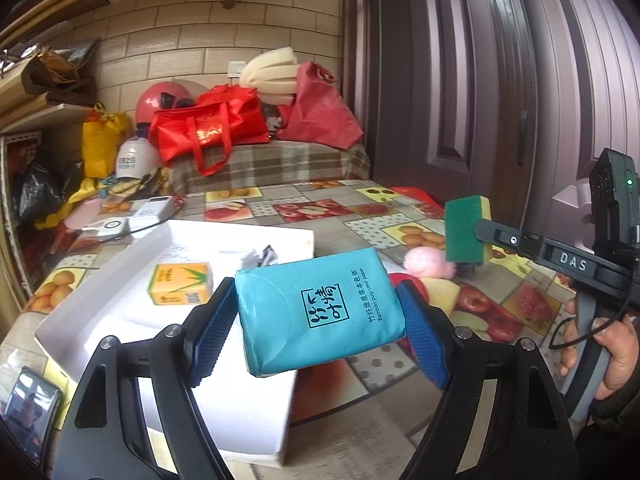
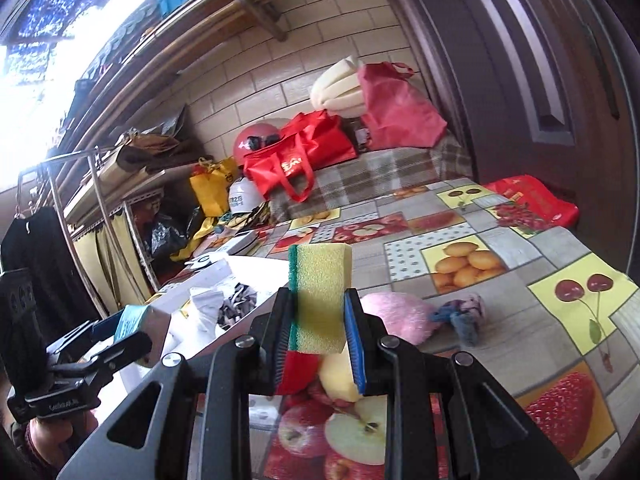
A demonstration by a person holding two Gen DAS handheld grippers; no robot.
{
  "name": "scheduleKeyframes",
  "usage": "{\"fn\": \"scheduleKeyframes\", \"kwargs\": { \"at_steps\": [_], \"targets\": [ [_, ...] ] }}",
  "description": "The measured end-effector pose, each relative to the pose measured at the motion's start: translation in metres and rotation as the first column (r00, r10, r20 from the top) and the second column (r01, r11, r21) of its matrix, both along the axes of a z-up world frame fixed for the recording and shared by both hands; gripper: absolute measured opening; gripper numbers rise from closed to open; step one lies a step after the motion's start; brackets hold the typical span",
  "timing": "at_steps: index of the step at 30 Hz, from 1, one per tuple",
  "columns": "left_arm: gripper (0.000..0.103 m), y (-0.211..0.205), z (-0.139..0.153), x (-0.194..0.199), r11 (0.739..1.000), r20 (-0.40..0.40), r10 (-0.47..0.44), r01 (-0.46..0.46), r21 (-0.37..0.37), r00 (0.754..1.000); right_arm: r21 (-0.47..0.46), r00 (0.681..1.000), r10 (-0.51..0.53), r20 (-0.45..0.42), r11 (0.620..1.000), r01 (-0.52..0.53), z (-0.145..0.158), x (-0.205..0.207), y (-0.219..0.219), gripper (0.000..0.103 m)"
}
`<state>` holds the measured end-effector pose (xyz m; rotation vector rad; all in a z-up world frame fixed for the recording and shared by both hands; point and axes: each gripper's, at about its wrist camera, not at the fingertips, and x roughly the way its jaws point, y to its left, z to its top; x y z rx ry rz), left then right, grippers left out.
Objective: Organize soft objects
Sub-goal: 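Carry the teal packet and sponge into the white box and open both grippers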
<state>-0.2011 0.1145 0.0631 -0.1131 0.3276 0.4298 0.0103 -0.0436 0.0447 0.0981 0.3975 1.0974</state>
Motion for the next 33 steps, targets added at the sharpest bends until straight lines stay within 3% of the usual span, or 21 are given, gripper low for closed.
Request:
{"fn": "scheduleKeyframes", "kwargs": {
  "at_steps": [18,23,26,33],
  "targets": [
    [0.08,0.029,0.0,-0.024,0.99,0.03,0.139,-0.139,0.003,0.99,-0.069,0.987,0.154,0.051,0.986,-0.15,-0.001,-0.044,0.052,0.025],
    [0.08,0.047,0.0,-0.036,0.977,0.055,0.213,-0.212,-0.014,0.975,-0.09,0.981,0.189,0.049,0.979,-0.184,-0.003,-0.053,0.064,0.025],
    [0.08,0.059,-0.003,-0.04,0.962,0.039,0.271,-0.272,0.02,0.962,-0.109,0.972,0.226,0.06,0.97,-0.219,-0.003,-0.063,0.077,0.025],
    [0.08,0.092,-0.01,-0.057,0.935,0.031,0.352,-0.351,-0.049,0.935,-0.148,0.947,0.311,0.075,0.943,-0.298,-0.007,-0.083,0.105,0.025]
  ]
}}
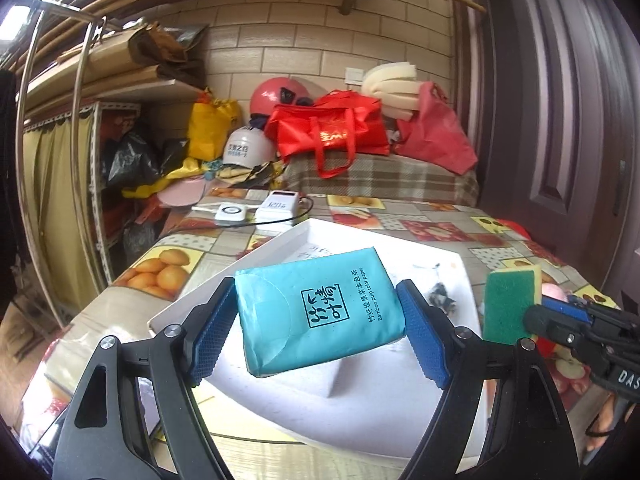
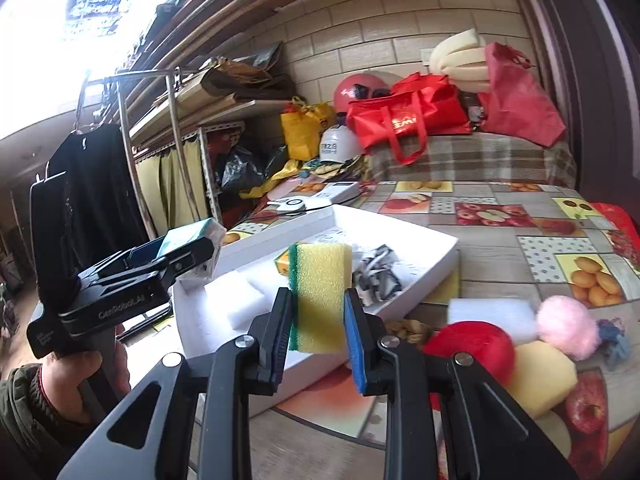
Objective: Organize soft objects
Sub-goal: 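Carry the teal packet and sponge into the white box and open both grippers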
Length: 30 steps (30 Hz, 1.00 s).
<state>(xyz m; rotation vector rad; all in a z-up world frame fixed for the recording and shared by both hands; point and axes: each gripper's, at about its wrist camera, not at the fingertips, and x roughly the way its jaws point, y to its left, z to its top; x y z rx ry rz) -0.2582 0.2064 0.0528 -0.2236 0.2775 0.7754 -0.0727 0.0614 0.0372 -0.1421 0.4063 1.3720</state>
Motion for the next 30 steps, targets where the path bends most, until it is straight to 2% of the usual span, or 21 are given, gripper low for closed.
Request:
{"fn": "scheduleKeyframes", "kwargs": {
  "at_steps": [3,8,13,20,25,29,30],
  "targets": [
    [0.08,0.013,-0.004,0.002,0.999,-0.015,0.016,-0.016,-0.038,1.0,-0.019,0.999,0.034,0.004,0.999,-0.034,-0.003,-0.008,0.012,0.025],
    [0.08,0.02,-0.007,0.014,1.0,-0.07,0.019,-0.02,-0.012,0.997,-0.063,0.996,0.09,0.017,0.994,-0.089,-0.008,-0.021,0.034,0.025],
    [0.08,0.026,-0.008,0.025,1.0,-0.105,0.011,-0.011,0.005,0.994,-0.099,0.995,0.103,0.0,0.99,-0.103,-0.012,-0.023,0.051,0.025],
    [0.08,0.041,-0.009,0.034,1.0,-0.116,0.005,-0.007,-0.023,0.993,-0.144,0.994,0.066,-0.085,0.986,-0.078,-0.019,-0.005,0.07,0.025],
    [0.081,0.052,-0.009,0.035,0.998,-0.093,0.01,-0.015,-0.056,0.996,-0.151,0.999,0.022,-0.032,0.988,-0.026,-0.017,-0.001,0.085,0.025],
    [0.082,0.061,-0.01,0.028,0.994,-0.065,0.045,-0.051,-0.094,0.997,-0.17,1.0,0.005,-0.028,0.985,-0.01,-0.018,0.001,0.092,0.026],
    [0.082,0.062,-0.009,0.026,0.993,-0.06,0.063,-0.068,-0.099,0.996,-0.166,1.0,0.006,-0.026,0.986,-0.01,-0.017,0.001,0.09,0.032]
  ]
}}
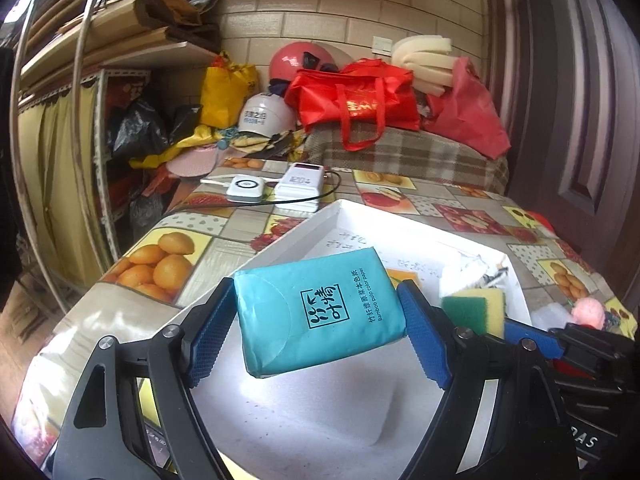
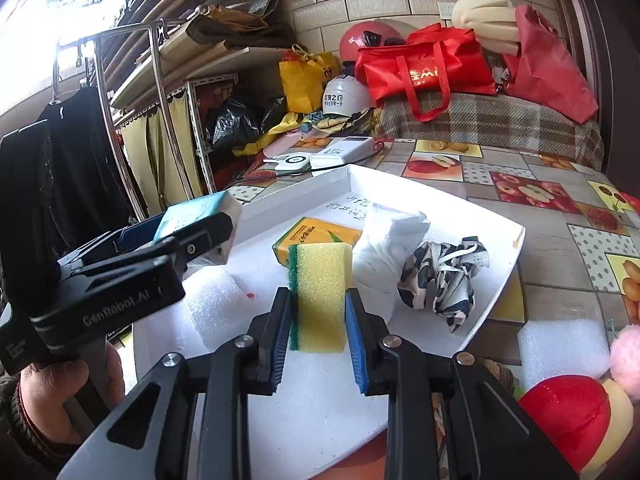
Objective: Organize soft objects
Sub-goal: 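Carry the teal packet and sponge into the white box and open both grippers, then withdraw both grippers from the box toward the remaining soft items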
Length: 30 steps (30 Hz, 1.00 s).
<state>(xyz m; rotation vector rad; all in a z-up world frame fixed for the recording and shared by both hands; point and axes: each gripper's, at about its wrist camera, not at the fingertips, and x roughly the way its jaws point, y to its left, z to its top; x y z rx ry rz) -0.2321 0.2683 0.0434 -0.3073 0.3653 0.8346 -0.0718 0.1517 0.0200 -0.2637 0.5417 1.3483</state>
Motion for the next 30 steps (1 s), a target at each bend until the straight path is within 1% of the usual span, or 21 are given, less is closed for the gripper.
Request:
{"fn": "scheduleKeyframes", "kwargs": {
  "at_steps": [1,3,4,5,11,14,22,30],
  "targets": [
    [0.083,0.001,0.0,-0.003,1.0,0.007,0.02,-0.02,-0.002,1.0,0.007,1.0,-0.002,0.005,1.0,0.002,0.001,-0.001,-0.002,0.04],
    [0.088,-0.001,0.001,-0.007,0.999,0.027,0.041,-0.042,0.007,0.999,0.027,0.999,-0.021,0.025,0.999,0.021,0.003,-0.002,-0.006,0.085],
    [0.096,-0.001,0.002,-0.009,0.999,0.033,0.048,-0.049,0.013,0.998,0.041,0.999,-0.023,0.032,0.999,0.022,0.005,-0.003,-0.009,0.088],
    [0.103,-0.003,0.002,-0.01,0.998,0.035,0.052,-0.053,0.021,0.998,0.049,0.999,-0.023,0.038,0.999,0.021,0.006,-0.004,-0.01,0.088],
    [0.103,-0.012,0.006,-0.005,0.996,0.016,0.046,-0.047,0.078,0.999,0.077,0.996,-0.02,0.085,0.997,0.014,0.01,-0.011,-0.014,0.088],
    [0.103,-0.016,0.007,-0.004,0.994,0.011,0.044,-0.045,0.102,0.999,0.084,0.995,-0.019,0.095,0.996,0.011,0.01,-0.012,-0.015,0.088],
    [0.103,-0.019,0.008,-0.008,0.992,0.031,0.044,-0.048,0.119,0.999,0.094,0.996,-0.02,0.089,0.995,0.012,0.009,-0.012,-0.023,0.088],
    [0.103,-0.028,0.009,-0.007,0.986,0.029,0.031,-0.036,0.16,0.999,0.118,0.991,0.009,0.131,0.993,-0.024,0.012,-0.024,-0.045,0.088]
  ]
}}
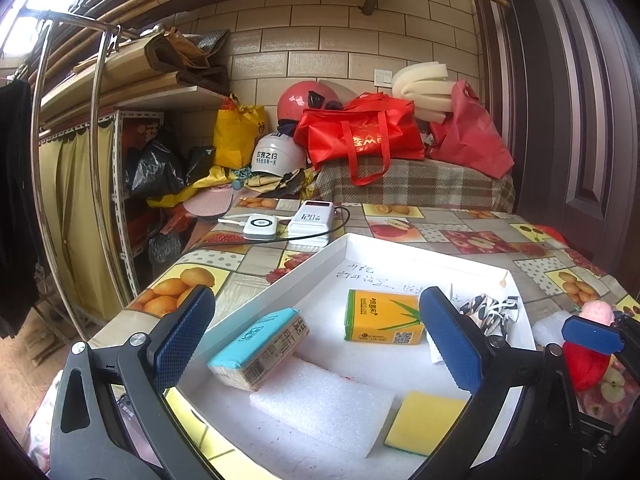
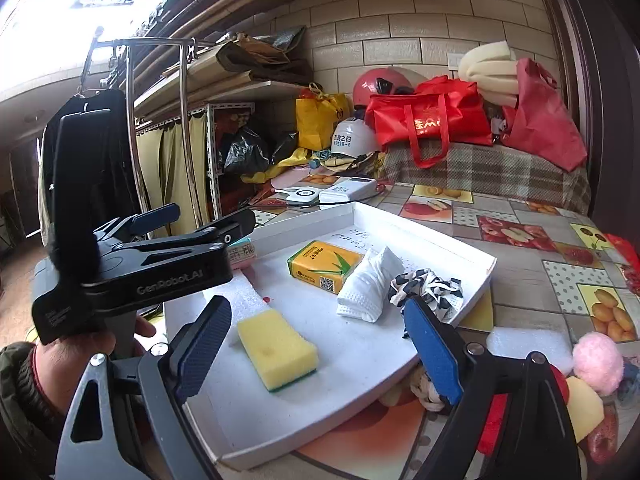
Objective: Organize soft objects
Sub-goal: 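Withdraw both grippers from the box toward the remaining soft items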
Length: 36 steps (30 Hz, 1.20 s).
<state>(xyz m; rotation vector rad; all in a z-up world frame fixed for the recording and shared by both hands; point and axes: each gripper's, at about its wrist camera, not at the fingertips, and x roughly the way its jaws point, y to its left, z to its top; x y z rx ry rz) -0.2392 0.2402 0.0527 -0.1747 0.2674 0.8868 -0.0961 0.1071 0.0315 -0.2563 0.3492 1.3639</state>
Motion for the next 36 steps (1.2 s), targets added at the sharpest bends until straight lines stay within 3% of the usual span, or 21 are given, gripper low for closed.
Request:
{"fn": "scheduleKeyframes", "kwargs": {
  "at_steps": [17,19,21,27,32,36],
  "targets": [
    [0.103,-0.01,0.001,0.0,0.999,-0.006,-0.028,0.028,0.016,1.0,0.017,0.983,-0.132,-0.127,0.991,0.135,0.0,0.045,-0.044,0.088],
    [0.103,-0.011,0.001,0.0,0.999,-0.007,-0.031,0.032,0.017,0.999,0.019,0.982,-0.141,-0.123,0.989,0.144,0.0,0.045,-0.046,0.089],
    [0.103,-0.013,0.001,0.0,0.999,-0.011,-0.037,0.037,0.02,0.999,0.015,0.982,-0.158,-0.106,0.987,0.161,0.001,0.047,-0.049,0.103],
    [0.103,-0.023,0.001,0.001,0.994,0.0,-0.106,0.106,-0.001,0.994,0.024,0.969,-0.242,-0.054,0.97,0.243,0.004,0.067,-0.076,0.103],
    [0.103,-0.058,0.004,0.013,0.965,-0.014,-0.26,0.261,0.032,0.965,0.043,0.921,-0.381,-0.083,0.922,0.385,0.008,0.115,-0.13,0.103],
    [0.103,-0.098,0.007,0.034,0.91,-0.038,-0.413,0.414,0.037,0.91,0.049,0.867,-0.48,-0.132,0.871,0.489,0.009,0.152,-0.172,0.103]
  ]
}}
